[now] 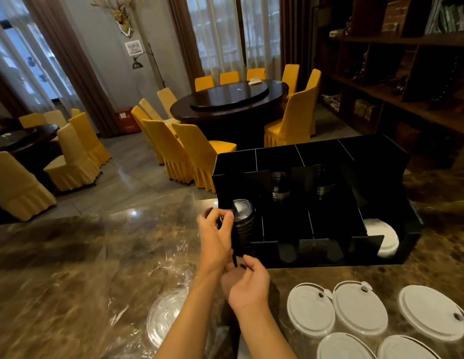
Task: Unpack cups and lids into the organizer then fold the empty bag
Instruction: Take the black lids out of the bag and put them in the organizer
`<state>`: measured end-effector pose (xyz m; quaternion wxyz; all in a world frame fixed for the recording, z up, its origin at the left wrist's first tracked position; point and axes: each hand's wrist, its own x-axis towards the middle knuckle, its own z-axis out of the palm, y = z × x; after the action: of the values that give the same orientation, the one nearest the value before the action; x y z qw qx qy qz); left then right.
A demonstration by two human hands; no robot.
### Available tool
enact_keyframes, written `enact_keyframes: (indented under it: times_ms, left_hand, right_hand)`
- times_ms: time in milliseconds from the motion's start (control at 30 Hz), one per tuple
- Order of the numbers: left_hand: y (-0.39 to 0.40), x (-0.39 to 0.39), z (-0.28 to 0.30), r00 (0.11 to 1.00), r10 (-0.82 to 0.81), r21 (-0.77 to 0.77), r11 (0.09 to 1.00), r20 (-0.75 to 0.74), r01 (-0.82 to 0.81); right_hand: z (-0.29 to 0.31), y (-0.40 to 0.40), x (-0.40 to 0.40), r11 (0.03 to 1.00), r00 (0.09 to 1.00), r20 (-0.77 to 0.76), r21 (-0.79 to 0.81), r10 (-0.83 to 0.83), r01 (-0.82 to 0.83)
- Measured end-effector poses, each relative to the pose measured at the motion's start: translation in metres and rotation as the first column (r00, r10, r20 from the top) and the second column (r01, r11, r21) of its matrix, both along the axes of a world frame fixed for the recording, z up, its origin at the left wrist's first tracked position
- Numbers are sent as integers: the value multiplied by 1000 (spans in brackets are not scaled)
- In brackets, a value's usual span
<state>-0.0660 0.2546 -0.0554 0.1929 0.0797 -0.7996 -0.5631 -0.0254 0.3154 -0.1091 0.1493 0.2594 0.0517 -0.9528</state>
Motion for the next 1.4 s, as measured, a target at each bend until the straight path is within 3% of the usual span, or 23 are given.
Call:
enact_keyframes:
  times_ms: [67,200,333,800,1067,1400]
  left_hand:
    - [-3,-7,-5,999,-2,40,999,50,0]
    - [-4,-9,-6,999,-18,127,992,31,13]
    - [-5,-11,-5,998,-4,210,978,59,-9]
    - [-8,-17,-6,974,36,281,954,223,-100]
    - [-7,-17,-8,958,5,482,864,286,-149]
    - [-2,-23,-10,955,33,420,893,294,-160]
  right_hand:
    - [-1,1,1,991,998,-40,-123,46,-51]
    - [-6,2,7,992,1000,-28,-128,10,-14]
    - [-3,6,15,998,1000,-4,-69,12,-12]
    - [-6,22,32,995,995,-22,31,101,-100]
    - [-5,22,35,996,996,-6,-10,85,-85]
    - [-3,25,34,998,998,19,27,60,-60]
